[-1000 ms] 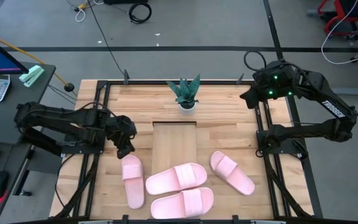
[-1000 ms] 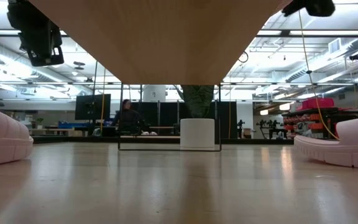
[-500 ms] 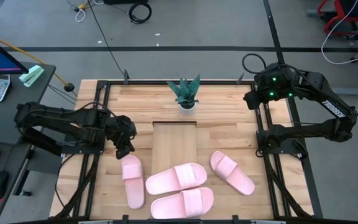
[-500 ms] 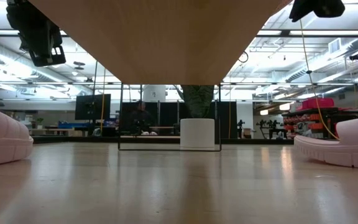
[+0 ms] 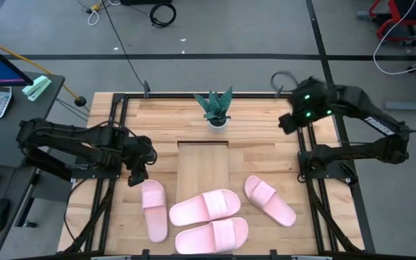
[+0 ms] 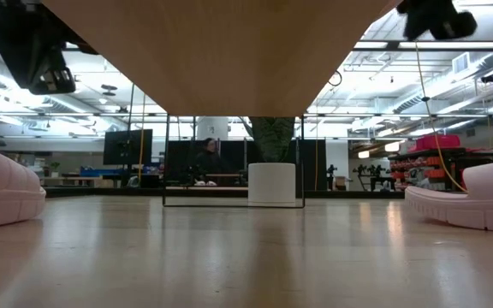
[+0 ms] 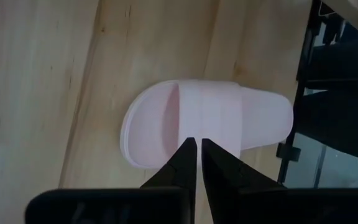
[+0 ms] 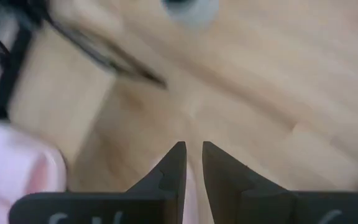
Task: Pick and place slides into the shelf
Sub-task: Put the right pink slide on the shelf
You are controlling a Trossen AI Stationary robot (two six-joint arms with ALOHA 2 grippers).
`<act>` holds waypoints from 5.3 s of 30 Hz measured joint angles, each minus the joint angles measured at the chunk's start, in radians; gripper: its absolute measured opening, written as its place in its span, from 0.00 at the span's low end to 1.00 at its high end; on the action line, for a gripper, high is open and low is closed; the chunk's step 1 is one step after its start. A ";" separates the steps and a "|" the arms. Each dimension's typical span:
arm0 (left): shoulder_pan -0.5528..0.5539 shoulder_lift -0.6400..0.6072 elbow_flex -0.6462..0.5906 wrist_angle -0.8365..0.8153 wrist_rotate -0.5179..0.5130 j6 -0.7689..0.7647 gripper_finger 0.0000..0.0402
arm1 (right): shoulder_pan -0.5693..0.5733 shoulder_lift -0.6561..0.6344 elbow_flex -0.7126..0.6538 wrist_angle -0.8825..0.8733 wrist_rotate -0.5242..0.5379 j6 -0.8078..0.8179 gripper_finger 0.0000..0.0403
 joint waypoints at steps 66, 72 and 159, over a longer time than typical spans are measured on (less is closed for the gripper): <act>0.000 0.000 0.000 0.056 -0.102 -0.132 0.04 | 1.130 0.235 -0.857 0.953 0.103 1.227 0.76; 0.000 0.000 0.000 0.058 -0.104 -0.131 0.04 | 1.129 0.360 -0.849 1.072 0.088 1.237 0.74; 0.000 0.000 0.000 0.096 -0.131 -0.132 0.04 | 0.415 0.272 0.356 0.234 0.223 -0.154 0.09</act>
